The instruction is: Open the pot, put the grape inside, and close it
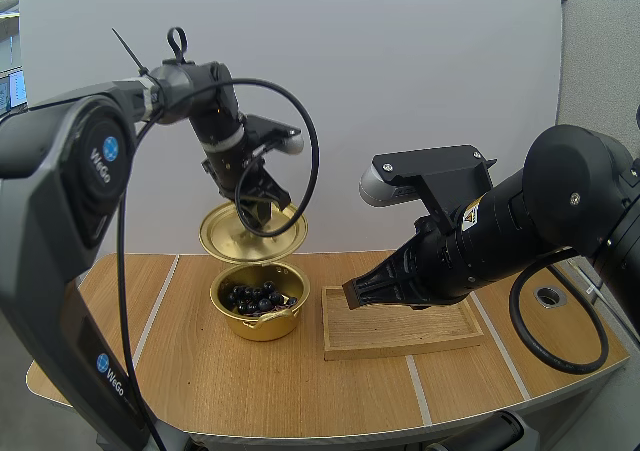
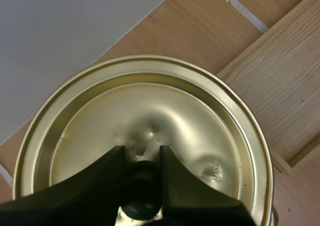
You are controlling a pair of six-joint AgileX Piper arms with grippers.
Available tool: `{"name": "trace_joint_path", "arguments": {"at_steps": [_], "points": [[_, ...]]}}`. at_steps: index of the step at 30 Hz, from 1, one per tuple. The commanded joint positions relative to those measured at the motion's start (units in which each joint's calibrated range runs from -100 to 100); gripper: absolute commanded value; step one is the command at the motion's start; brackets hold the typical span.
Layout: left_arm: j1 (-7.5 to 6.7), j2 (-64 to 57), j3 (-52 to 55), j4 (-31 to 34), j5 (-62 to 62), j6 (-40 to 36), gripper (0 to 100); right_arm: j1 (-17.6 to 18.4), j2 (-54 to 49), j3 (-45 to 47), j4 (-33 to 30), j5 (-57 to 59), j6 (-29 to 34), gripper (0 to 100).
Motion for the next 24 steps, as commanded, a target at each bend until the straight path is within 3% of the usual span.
{"name": "trace_joint_path", "arguments": {"at_steps": [1, 12, 24], "points": [[-0.15, 5.2, 2.7, -1.2, -9.1, 0.5, 0, -0.2, -0.6, 0.1, 0.2, 0.0, -0.3, 0], [-0.15, 13.5, 2.7, -2.7, -11.8, 1.3, 0, -0.2, -0.6, 0.1, 0.2, 0.0, -0.3, 0], [-0.08, 14.2, 2.8, -2.5, -9.2, 1.3, 0, -0.2, -0.6, 0.1, 0.2, 0.0, -0.3, 0]]}}
